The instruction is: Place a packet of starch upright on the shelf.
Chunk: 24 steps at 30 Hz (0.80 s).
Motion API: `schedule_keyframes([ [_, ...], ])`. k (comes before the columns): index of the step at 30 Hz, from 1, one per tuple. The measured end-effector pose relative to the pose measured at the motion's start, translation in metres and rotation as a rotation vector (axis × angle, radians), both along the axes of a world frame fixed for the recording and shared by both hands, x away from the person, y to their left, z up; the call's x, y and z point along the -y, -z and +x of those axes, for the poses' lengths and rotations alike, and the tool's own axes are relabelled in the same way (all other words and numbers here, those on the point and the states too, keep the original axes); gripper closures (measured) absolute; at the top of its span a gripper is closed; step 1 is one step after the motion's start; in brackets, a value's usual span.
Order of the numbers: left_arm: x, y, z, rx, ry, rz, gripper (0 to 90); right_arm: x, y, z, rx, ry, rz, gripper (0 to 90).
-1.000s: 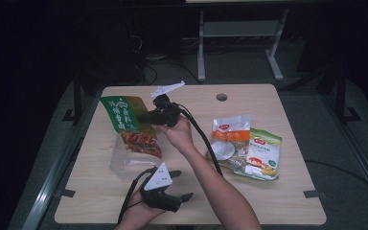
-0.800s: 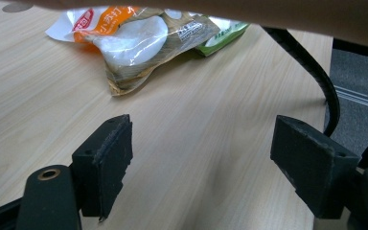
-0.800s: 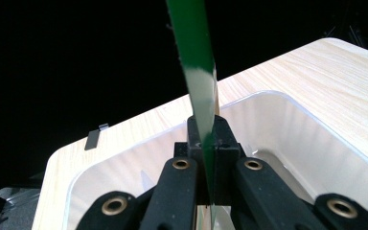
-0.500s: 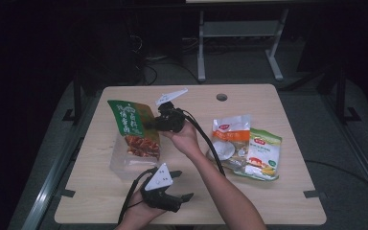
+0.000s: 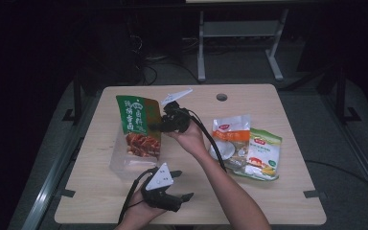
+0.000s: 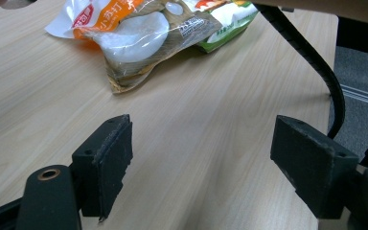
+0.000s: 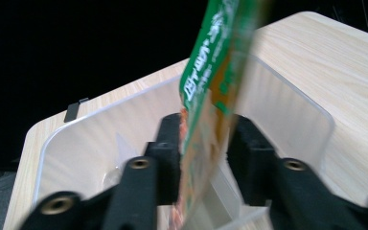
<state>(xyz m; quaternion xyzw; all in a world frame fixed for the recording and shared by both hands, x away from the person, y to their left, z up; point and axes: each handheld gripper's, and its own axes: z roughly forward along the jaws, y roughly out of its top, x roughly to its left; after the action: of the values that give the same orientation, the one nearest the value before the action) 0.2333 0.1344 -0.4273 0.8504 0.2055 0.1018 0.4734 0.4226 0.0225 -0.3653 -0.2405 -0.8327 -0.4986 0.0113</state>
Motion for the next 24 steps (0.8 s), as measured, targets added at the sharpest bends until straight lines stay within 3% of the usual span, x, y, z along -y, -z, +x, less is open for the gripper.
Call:
schedule_keyframes([
  [8, 0.0, 0.0, 0.0, -0.007, -0.004, -0.002, 22.0, 0.02, -0.007, -0.008, 0.009, 0.023, -0.022, 44.4],
  [19, 0.0, 0.001, 0.002, -0.009, -0.002, 0.008, 21.9, 0.053, -0.015, -0.023, 0.03, 0.034, -0.014, 39.4],
  [24, 0.002, 0.002, 0.002, -0.021, -0.004, 0.004, 21.9, 0.077, -0.016, -0.03, 0.023, 0.04, -0.028, 37.3],
])
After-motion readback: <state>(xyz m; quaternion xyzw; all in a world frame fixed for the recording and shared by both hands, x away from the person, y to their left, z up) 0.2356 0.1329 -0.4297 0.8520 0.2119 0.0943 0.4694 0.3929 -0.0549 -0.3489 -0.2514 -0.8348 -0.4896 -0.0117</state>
